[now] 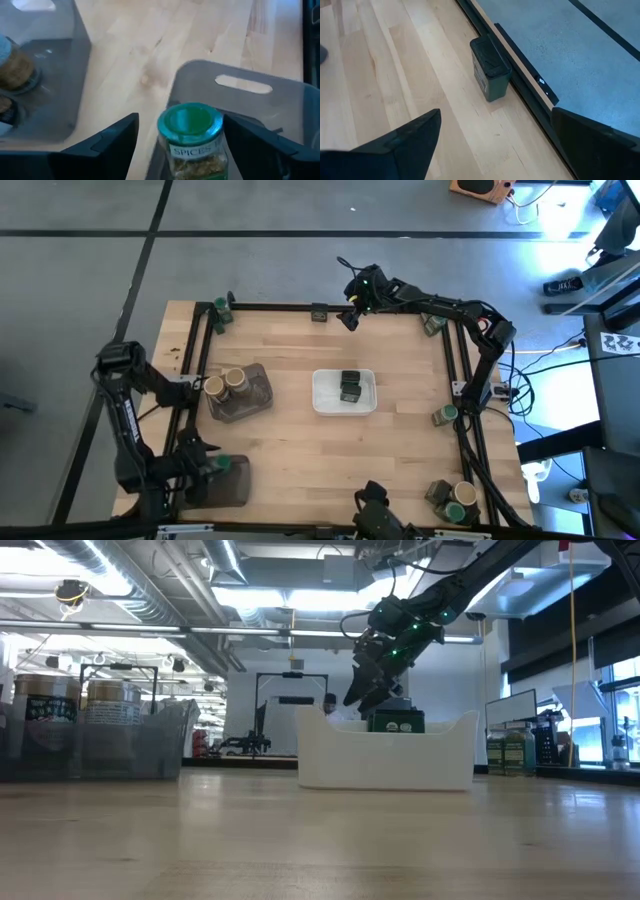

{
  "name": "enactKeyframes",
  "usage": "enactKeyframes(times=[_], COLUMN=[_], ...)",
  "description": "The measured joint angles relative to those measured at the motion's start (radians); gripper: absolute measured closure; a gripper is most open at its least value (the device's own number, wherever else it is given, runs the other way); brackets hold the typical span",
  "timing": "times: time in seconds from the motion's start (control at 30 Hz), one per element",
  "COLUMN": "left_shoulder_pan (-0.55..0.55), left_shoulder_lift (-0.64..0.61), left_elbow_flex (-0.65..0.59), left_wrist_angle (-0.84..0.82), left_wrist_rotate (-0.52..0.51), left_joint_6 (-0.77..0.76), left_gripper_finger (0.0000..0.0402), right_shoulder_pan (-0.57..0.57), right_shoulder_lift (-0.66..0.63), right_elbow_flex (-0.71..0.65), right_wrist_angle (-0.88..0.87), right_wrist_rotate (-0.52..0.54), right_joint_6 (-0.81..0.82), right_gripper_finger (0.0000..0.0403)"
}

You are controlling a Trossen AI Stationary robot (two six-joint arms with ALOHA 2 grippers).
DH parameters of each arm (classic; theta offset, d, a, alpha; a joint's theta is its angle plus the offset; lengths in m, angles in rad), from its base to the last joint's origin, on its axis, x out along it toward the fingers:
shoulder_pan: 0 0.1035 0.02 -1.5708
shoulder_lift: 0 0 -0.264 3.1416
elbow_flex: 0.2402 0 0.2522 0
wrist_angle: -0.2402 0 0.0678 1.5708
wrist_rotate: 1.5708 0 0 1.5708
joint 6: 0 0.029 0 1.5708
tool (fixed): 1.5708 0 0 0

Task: Sort spices by type
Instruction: Put the green seasoning bottle into the bottom black bin

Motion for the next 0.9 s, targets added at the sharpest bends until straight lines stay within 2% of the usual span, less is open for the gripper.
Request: enactKeyframes(times=[0.13,0.33,0.5,0.63,0.73,0.9], left_shoulder_pan=[0.002,0.014,0.059,0.105,0.154,0.258], left_shoulder_lift=[-0.024,-0.040,-0.042,-0.048,-0.048,-0.048], left_elbow_flex=[0.000,0.001,0.001,0.022,0.073,0.126], left_wrist_angle=[-0.045,-0.072,-0.050,0.010,0.075,0.236], left_wrist_rotate=[-0.009,-0.104,-0.107,-0.052,-0.012,0.165], left_joint_6=[-0.023,-0.020,-0.018,0.037,0.156,0.375], left_gripper_finger=[0.0121,0.0121,0.0121,0.0121,0.0121,0.0121], right_shoulder_pan=[0.000,0.000,0.000,0.000,0.000,0.000], right_shoulder_lift=[0.000,0.000,0.000,0.000,0.000,0.000], right_elbow_flex=[0.000,0.000,0.000,0.000,0.000,0.000], right_wrist_angle=[0.000,0.000,0.000,0.000,0.000,-0.004], right_wrist_rotate=[0.000,0.000,0.000,0.000,0.000,-0.009], right_joint_6=[-0.002,-0.016,-0.016,-0.016,-0.016,-0.019], right_gripper_finger=[0.0027,0.0027,0.0027,0.0027,0.0027,0.0027])
